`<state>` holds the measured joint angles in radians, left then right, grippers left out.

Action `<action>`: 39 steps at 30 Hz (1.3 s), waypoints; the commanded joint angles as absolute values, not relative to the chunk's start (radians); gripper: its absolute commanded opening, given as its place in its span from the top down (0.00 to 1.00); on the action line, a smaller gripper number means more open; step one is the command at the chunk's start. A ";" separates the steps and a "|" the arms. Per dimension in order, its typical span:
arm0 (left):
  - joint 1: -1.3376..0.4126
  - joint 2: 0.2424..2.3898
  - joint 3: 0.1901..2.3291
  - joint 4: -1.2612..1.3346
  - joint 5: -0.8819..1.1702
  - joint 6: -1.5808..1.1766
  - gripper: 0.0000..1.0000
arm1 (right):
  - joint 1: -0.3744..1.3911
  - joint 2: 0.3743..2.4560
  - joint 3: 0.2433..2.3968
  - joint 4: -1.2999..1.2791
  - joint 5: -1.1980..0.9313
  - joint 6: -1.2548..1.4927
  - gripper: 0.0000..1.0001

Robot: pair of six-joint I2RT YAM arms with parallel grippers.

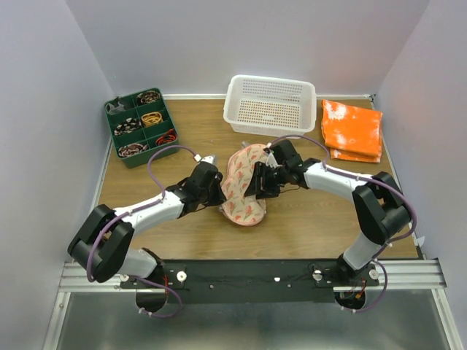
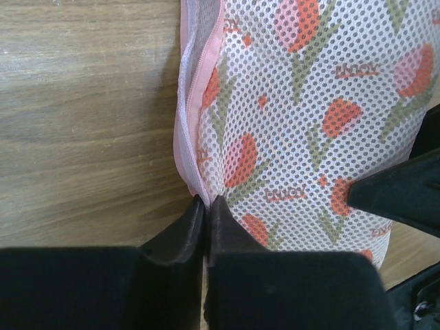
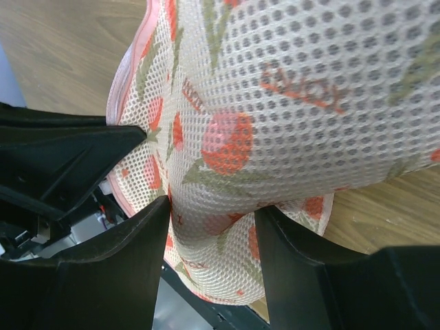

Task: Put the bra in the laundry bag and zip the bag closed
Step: Zip the zipper on the laundry bag.

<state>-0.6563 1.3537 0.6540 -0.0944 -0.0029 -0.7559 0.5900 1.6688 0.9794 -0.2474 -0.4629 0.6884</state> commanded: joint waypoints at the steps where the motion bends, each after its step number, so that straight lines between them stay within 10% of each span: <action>1: -0.666 1.378 0.669 -0.106 0.008 -0.756 0.97 | 0.618 1.712 1.031 -0.304 -0.431 0.678 0.40; 14: -0.618 1.433 0.707 -0.204 -0.100 -0.732 1.00 | 0.614 1.548 0.956 -0.436 -0.132 0.653 0.35; 39: -0.578 1.594 0.790 -0.268 -0.098 -0.647 1.00 | 0.460 1.509 0.703 0.207 -0.523 0.759 0.33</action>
<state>-0.5880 1.5394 0.7860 -0.2173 -0.0563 -0.6773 0.4580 1.4837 0.7162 0.0990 -0.4702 0.7223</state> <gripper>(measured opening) 0.017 0.671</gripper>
